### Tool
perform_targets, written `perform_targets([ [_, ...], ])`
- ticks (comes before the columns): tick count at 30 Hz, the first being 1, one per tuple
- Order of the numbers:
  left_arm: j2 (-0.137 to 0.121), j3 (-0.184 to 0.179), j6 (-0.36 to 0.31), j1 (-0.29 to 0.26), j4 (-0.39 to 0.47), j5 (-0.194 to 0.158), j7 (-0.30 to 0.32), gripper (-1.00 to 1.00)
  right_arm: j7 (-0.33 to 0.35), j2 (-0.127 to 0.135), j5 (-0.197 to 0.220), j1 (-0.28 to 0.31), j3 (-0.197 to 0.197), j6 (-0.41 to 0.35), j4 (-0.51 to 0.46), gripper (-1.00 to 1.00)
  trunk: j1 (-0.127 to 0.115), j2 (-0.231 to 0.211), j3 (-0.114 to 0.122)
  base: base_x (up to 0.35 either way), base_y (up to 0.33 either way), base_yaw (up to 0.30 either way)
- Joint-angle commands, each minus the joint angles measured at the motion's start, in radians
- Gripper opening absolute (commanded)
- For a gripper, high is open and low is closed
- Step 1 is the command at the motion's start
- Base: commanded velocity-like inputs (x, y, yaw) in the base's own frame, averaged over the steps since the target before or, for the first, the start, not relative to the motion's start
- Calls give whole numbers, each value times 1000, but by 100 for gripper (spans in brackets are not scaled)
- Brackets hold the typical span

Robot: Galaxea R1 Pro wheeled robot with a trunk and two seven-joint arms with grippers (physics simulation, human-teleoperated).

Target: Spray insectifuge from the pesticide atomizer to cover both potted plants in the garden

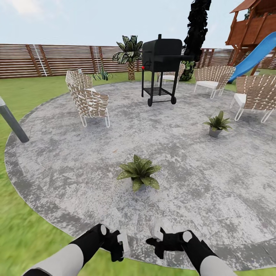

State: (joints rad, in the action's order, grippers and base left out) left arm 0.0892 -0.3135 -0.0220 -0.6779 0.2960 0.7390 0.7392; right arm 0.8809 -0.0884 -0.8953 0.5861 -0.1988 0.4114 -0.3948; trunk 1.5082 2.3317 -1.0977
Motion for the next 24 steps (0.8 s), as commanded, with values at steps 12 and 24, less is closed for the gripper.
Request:
perform_targets([
  [12,28,7,103,0,-12,-26,3,-100,30,-8,-8,12,-10,1,-25,-100,0,0,-1,0,0,0],
  [24,76,5,109,0,-40,-32,-49,-100,30,-11,-8,12,-10,1,-26,-100,0,0,-1,0,0,0],
])
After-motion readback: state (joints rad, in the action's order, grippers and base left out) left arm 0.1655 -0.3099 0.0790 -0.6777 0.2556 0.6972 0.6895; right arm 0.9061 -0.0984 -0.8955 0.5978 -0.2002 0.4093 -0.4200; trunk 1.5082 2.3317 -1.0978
